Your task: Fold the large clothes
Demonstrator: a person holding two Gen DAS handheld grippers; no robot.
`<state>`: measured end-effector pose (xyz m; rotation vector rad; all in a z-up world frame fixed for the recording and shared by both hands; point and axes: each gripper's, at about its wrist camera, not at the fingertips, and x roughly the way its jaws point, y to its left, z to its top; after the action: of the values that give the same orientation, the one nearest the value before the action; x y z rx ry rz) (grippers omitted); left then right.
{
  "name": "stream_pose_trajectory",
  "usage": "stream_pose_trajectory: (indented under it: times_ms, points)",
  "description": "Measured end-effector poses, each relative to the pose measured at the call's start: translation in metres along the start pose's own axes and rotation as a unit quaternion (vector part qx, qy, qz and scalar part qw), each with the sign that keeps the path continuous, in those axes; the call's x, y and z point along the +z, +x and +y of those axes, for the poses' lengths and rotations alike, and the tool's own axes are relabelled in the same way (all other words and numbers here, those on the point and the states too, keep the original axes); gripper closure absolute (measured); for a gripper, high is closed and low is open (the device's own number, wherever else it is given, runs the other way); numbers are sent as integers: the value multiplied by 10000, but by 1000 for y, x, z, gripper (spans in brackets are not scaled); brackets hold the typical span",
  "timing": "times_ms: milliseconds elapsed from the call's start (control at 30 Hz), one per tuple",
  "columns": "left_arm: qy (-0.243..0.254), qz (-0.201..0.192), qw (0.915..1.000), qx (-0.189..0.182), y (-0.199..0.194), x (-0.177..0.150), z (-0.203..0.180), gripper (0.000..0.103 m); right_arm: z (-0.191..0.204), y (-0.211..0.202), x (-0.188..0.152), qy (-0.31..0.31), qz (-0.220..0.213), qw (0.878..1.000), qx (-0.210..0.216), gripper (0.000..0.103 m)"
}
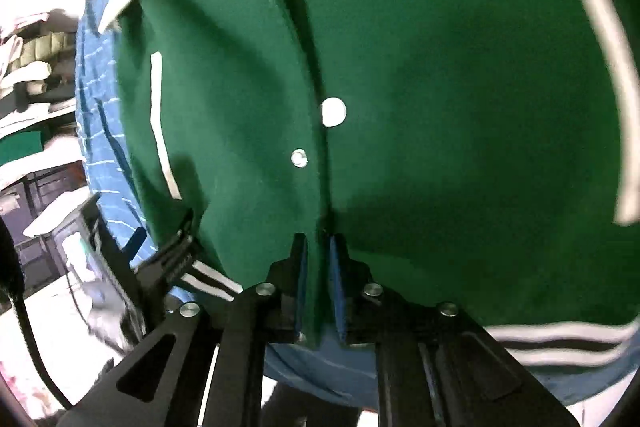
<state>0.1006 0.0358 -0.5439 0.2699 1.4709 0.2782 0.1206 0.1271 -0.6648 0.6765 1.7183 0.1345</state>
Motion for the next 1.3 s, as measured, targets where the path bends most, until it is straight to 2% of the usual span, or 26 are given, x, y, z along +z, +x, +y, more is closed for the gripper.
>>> stream_pose_trajectory:
  times_ms: [33, 100, 133, 200, 233, 300, 333, 367, 400, 467, 500, 600, 667, 767, 833, 867, 967, 1000, 1067, 1133, 1233, 1267, 1300]
  points:
    - [-16, 11, 10000, 30, -3, 1, 1, 0, -7, -18, -4, 1, -199, 9997, -137, 80]
    - [-41, -85, 9999, 58, -20, -1, 0, 0, -46, -63, -18, 165, -675, 9961, -547, 59]
    - [-38, -141, 9999, 15, -27, -2, -2, 0, -84, -89, -22, 274, -824, 9936, -718, 56]
    - [5, -287, 9996, -66, -45, -4, -10, 0, -133, -125, -29, 799, -1165, 9828, -1187, 47]
    - [46, -345, 9993, -97, -53, -5, -17, 0, -174, -142, -29, 1120, -1256, 9770, -1312, 46]
    - [140, -383, 9989, -214, -63, -5, -31, 0, -228, -149, -29, 1635, -1175, 9728, -1144, 46]
    - [223, -393, 9987, -240, -65, -4, -39, 0, -248, -145, -28, 1771, -1040, 9748, -866, 47]
    - [314, -394, 9984, -259, -68, -5, -48, 0, -267, -133, -26, 1822, -748, 9797, -365, 52]
    - [416, -381, 9980, -294, -70, -5, -56, 0, -276, -128, -27, 1870, -669, 9797, -288, 82]
    - [542, -431, 9971, -321, -78, -5, -71, 0, -285, -129, -34, 1918, -664, 9790, -185, 89]
    - [600, -494, 9965, -305, -83, -5, -77, 0, -288, -134, -37, 1898, -690, 9790, -274, 93]
    - [737, -615, 9949, -303, -89, -2, -95, 0, -305, -138, -43, 2139, -552, 9751, -213, 94]
    - [767, -601, 9948, -290, -90, 5, -106, 0, -309, -143, -34, 1851, -379, 9813, -358, 93]
    - [694, -719, 9944, -330, -93, 23, -120, 0, -298, -162, -17, 1364, -309, 9879, -676, 82]
    - [629, -931, 9930, -351, -97, 42, -132, 0, -288, -180, -7, 1154, -567, 9886, -786, 69]
    - [603, -1003, 9924, -391, -97, 50, -136, 0, -288, -191, 1, 1129, -759, 9871, -848, 63]
    - [606, -1024, 9919, -449, -89, 78, -159, 0, -294, -212, 36, 1153, -1105, 9817, -1036, 62]
    - [668, -1025, 9917, -394, -84, 83, -165, 0, -298, -215, 45, 1182, -1174, 9801, -1080, 62]
    - [910, -1049, 9903, -29, -70, 92, -181, 0, -296, -226, 79, 1132, -1419, 9765, -1165, 62]
    - [1076, -1038, 9887, 124, -55, 97, -190, 0, -290, -231, 109, 926, -1551, 9742, -1356, 62]
    - [1051, -1185, 9874, 54, -55, 98, -186, 0, -290, -227, 149, 799, -1444, 9744, -1523, 62]
    - [1059, -1213, 9869, 12, -55, 98, -183, 0, -293, -226, 156, 819, -1415, 9721, -1680, 65]
    - [1046, -1241, 9867, -56, -54, 97, -181, 0, -295, -226, 161, 863, -1435, 9687, -1833, 82]
